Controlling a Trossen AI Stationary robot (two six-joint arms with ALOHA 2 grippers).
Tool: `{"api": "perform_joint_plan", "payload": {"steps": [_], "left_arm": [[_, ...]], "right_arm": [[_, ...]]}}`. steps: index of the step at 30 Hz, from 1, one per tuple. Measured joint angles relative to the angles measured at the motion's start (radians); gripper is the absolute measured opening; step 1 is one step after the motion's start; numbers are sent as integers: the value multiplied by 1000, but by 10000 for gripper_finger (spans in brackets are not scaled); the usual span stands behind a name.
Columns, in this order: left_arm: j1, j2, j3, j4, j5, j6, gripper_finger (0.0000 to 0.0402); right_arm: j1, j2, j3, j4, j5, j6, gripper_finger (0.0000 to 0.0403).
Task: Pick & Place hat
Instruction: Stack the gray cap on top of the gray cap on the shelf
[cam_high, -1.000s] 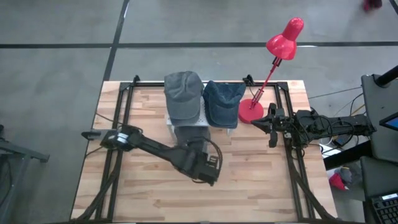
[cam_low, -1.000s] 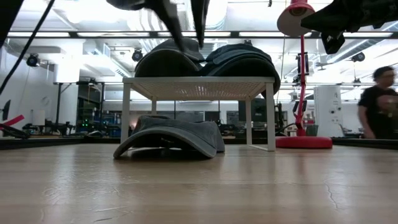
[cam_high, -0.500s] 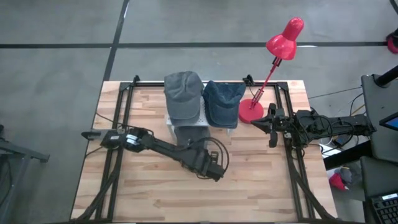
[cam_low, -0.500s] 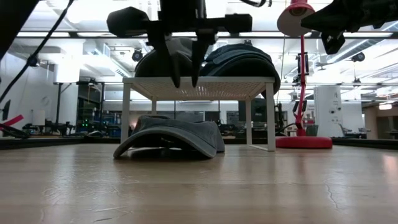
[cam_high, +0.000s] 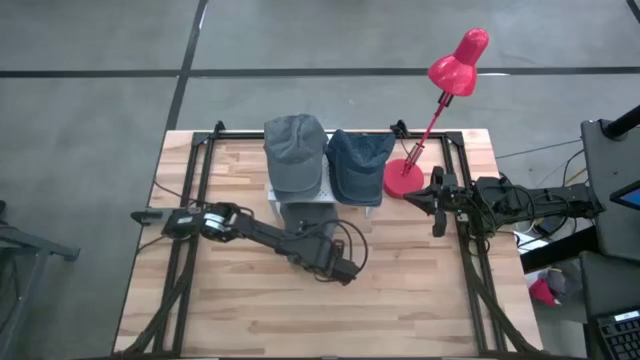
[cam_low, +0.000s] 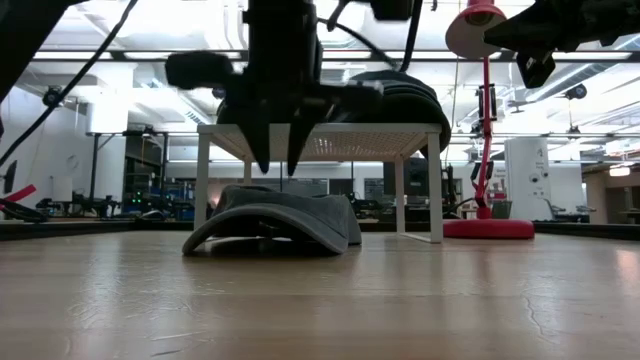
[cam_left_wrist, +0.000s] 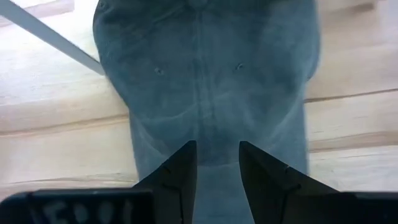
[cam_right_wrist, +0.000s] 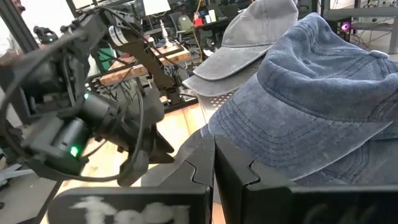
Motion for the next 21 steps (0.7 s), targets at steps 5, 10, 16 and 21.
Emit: {"api": "perform_joint_plan", "payload": {"steps": [5,10,16,21], "left_arm": [[1,0,-78,78,3,-1,117],[2,-3,-158,194,25,21,117],[-16,-6,-173,297,167,39,117],[-56,-6,-88,302,257,35,117]], "right_arm": [[0,0,0,0,0,0,8],[0,0,0,0,0,0,8],[0,0,0,0,0,12,8],[0,0,0,0,0,12,8]]}}
